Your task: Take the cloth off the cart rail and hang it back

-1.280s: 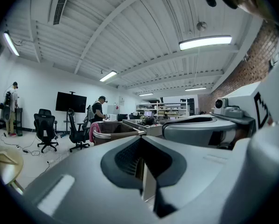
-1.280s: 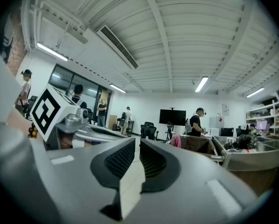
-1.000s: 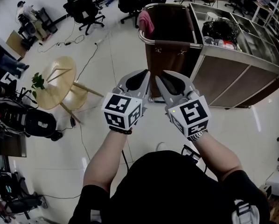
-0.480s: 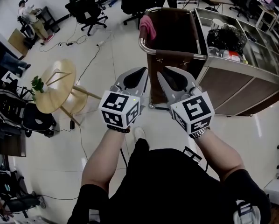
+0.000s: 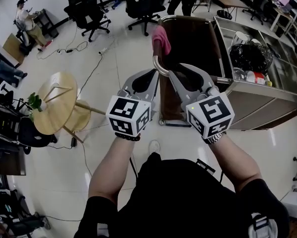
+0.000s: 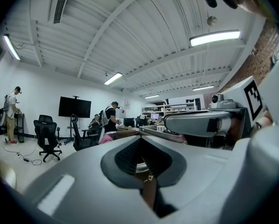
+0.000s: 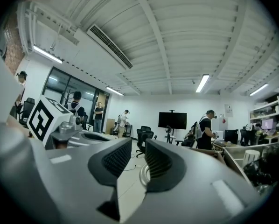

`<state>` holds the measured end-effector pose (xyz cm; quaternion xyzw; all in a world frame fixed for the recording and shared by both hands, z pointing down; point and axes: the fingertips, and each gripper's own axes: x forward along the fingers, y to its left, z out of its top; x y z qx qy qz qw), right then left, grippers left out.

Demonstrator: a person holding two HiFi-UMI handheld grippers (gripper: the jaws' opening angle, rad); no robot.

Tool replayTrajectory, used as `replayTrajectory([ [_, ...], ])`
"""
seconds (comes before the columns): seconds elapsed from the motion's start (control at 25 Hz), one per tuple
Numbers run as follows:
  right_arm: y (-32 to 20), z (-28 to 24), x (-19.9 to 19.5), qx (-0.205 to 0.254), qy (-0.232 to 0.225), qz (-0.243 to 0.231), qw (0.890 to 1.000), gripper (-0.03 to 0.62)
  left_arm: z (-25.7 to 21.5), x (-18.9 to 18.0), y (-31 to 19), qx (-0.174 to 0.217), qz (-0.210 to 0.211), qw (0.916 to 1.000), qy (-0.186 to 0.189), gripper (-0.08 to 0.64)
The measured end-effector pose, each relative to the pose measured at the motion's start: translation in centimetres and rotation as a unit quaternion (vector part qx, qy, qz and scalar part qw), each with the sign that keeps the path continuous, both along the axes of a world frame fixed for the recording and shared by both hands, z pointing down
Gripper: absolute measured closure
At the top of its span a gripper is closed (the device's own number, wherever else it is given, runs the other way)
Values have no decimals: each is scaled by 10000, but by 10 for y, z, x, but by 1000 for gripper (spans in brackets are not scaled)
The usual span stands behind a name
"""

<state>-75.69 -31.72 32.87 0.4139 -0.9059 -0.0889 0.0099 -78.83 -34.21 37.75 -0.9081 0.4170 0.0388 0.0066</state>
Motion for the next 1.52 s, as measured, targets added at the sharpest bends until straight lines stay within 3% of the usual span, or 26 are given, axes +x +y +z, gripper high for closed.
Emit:
replayTrajectory([
  [0.2,-66,-11,-28,-175,46,297,9994,503,-8,-37,-57,-93,137,9998,129,565],
  [0.64,-208,4,-60,-763,280,880,9928,480,-3,-70,-182,-302,630,9973,231,565],
  [0.88,-274,56,-64,-1423,585,1102,9819,437,17,-76,-231,-445,835,9952,231,565],
  [1.24,-337,120,-66,-2349,857,1192,9609,434,49,-83,-283,-686,1001,9923,250,565],
  [1.36,-342,130,-70,-2416,841,1082,9606,450,61,-81,-290,-739,1039,9915,265,565],
  [1.52,-341,130,-68,-2372,853,1076,9617,544,70,-74,-290,-847,1079,9901,280,565],
])
